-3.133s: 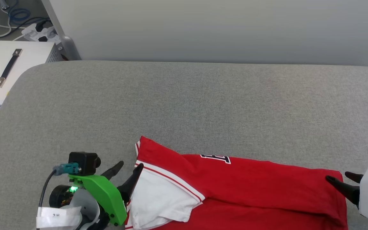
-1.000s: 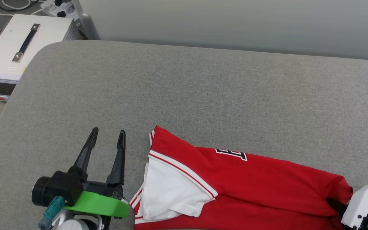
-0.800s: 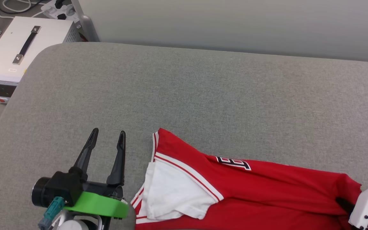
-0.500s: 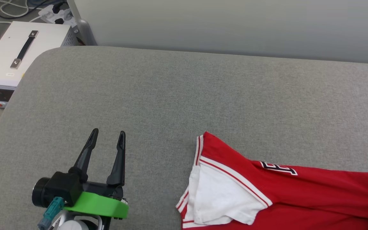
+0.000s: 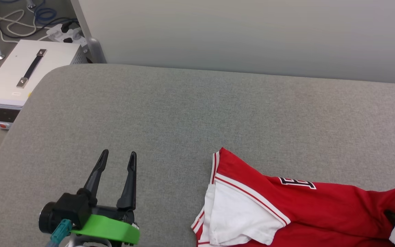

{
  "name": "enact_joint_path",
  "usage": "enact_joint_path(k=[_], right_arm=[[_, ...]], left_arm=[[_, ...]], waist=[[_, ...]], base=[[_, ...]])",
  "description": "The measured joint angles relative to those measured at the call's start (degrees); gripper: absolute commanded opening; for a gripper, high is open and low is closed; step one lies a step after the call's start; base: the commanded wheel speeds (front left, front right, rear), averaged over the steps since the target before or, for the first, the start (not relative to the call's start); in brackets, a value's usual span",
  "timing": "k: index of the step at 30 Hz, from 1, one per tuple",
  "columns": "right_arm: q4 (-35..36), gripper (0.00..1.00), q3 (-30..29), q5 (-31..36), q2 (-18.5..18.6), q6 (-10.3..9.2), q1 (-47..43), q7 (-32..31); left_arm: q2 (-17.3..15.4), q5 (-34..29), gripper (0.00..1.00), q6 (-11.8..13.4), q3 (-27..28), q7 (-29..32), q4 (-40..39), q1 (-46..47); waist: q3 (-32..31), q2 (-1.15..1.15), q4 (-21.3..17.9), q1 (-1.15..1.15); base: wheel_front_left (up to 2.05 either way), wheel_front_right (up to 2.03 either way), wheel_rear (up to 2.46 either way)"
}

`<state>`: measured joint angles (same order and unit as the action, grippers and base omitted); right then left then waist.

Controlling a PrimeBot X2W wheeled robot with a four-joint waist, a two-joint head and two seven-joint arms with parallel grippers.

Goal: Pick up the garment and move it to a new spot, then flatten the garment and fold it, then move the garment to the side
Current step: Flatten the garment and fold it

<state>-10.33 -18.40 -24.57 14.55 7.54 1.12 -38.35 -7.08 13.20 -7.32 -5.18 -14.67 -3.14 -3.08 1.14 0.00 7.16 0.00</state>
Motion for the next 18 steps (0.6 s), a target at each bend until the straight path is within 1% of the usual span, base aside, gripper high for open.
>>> enact_joint_path(k=[5, 11, 14, 16, 18], right_arm=[[6.0, 0.0, 2.2, -1.1, -2.3, 0.0, -3.5, -1.5], [12.7, 0.0, 6.8, -2.9, -7.0, 0.0, -6.4, -4.7], [13.9, 0.0, 7.7, -5.7, -9.7, 0.0, -7.0, -5.7], [14.1, 0.0, 8.9, -6.2, -10.4, 0.0, -7.1, -5.8], [14.1, 0.0, 10.3, -8.2, -11.0, 0.0, -7.1, -5.8]], left_arm=[[0.1, 0.3, 1.0, 0.0, -0.3, 0.0, 0.4, -1.1], [0.2, 0.3, 1.0, 0.0, -0.5, 0.0, 0.3, -1.7], [0.3, 0.5, 1.0, 0.0, -0.5, 0.0, 0.0, -1.7], [0.3, 0.5, 1.0, 0.0, -0.8, 0.0, 0.0, -1.7], [0.3, 0.5, 1.0, 0.0, -1.1, 0.0, -0.1, -1.7]], waist=[[-2.1, 0.0, 0.0, 0.0], [-3.9, 0.0, 0.1, 0.0], [-4.4, 0.0, 0.6, 0.0], [-4.6, 0.0, 1.0, 0.0], [-4.8, 0.0, 1.4, 0.0]], base=[[0.0, 0.0, 0.0], [0.0, 0.0, 0.0], [0.0, 0.0, 0.0], [0.0, 0.0, 0.0], [0.0, 0.0, 0.0]])
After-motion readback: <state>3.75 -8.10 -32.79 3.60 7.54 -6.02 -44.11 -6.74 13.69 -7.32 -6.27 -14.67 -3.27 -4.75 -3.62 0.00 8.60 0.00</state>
